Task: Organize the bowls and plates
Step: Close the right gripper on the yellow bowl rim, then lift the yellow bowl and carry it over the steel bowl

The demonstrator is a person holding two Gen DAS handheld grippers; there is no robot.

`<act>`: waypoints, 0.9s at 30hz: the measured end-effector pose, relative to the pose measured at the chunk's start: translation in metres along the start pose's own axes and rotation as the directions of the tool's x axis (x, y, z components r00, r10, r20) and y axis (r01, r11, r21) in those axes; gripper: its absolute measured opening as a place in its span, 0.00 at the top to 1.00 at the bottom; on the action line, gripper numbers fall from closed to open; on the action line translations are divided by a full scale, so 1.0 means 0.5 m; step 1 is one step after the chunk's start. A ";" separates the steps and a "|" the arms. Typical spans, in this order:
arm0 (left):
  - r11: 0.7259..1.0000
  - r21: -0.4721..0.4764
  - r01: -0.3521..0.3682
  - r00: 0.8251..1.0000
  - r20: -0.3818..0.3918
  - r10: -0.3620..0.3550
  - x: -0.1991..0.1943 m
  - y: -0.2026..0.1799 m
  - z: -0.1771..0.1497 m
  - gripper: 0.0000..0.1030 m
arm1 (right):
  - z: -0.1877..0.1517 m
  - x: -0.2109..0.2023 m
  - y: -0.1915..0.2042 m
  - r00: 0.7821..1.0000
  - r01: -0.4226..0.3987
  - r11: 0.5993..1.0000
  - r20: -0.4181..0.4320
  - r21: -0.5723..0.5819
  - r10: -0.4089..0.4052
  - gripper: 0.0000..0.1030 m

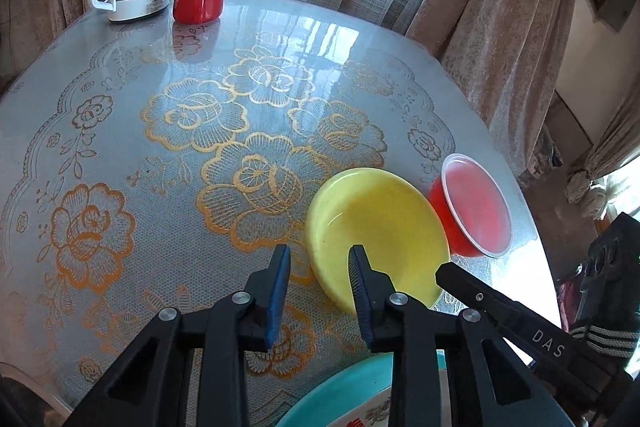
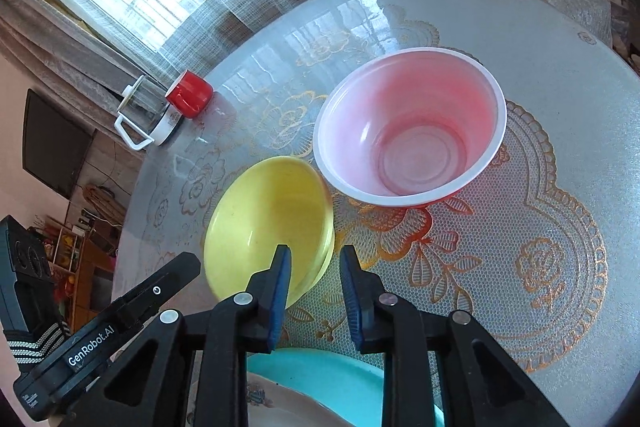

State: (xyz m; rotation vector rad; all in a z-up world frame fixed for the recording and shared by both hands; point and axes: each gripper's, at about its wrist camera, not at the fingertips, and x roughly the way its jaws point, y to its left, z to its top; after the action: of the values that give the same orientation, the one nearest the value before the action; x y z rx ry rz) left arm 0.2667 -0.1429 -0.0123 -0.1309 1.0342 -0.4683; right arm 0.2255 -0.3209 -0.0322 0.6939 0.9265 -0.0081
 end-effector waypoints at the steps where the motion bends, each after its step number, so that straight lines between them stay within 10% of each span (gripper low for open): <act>1: 1.000 0.003 0.000 1.000 -0.003 0.000 0.004 0.000 0.001 0.81 | -0.001 0.001 -0.002 1.000 -0.001 1.000 -0.002 0.000 0.001 0.77; 27: 1.000 0.000 -0.031 0.999 -0.008 0.031 0.021 -0.008 -0.016 0.89 | -0.007 0.016 0.019 0.999 -0.010 0.998 -0.036 -0.059 0.007 0.83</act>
State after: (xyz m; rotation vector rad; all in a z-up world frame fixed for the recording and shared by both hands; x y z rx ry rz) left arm 0.2630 -0.1501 -0.0236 -0.1131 1.0427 -0.4414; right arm 0.2306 -0.3090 -0.0343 0.6450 0.9544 0.0390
